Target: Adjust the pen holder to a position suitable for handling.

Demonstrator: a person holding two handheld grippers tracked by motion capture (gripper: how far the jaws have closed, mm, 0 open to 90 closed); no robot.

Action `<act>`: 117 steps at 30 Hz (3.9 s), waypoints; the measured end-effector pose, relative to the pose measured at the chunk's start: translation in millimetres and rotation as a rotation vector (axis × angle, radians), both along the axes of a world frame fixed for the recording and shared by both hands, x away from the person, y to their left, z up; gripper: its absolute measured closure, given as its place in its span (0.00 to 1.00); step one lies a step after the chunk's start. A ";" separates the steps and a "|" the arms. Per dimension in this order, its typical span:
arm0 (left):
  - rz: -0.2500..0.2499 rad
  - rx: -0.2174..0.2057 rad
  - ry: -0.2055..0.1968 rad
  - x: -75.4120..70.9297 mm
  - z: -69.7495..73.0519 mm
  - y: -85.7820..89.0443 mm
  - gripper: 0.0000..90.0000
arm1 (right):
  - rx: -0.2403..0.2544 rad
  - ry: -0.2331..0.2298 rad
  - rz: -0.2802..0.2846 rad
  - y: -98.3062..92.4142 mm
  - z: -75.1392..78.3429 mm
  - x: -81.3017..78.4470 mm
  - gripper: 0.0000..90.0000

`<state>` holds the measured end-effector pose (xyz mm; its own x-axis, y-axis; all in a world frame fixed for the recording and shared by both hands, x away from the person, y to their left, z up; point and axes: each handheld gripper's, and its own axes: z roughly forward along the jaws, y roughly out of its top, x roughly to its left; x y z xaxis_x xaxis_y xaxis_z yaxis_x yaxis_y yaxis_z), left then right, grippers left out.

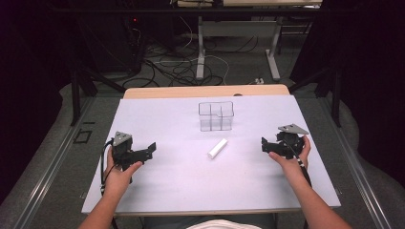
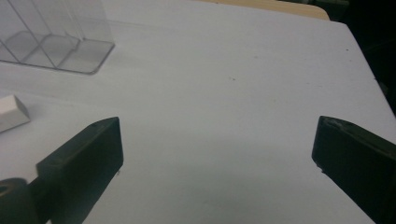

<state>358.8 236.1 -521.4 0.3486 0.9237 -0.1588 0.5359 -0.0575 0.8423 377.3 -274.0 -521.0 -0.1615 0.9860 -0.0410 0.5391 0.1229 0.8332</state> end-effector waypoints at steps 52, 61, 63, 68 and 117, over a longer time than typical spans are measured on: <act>0.023 0.012 0.013 4.0 -6.0 4.8 0.00 | 0.087 0.152 0.116 102.0 60.6 125.6 0.54; 0.020 0.015 0.024 3.8 -5.8 5.9 0.00 | 0.123 0.200 0.127 105.4 45.6 136.2 0.61; 0.021 0.014 0.025 3.8 -6.1 5.8 0.00 | 0.122 0.206 0.128 106.4 43.3 137.2 0.64; 0.019 0.010 0.025 4.2 -6.9 4.6 0.01 | 0.131 0.225 0.138 109.4 39.4 139.1 0.70; 0.007 0.006 0.029 4.3 -6.7 3.2 0.01 | 0.151 0.364 0.058 118.5 33.3 136.6 0.89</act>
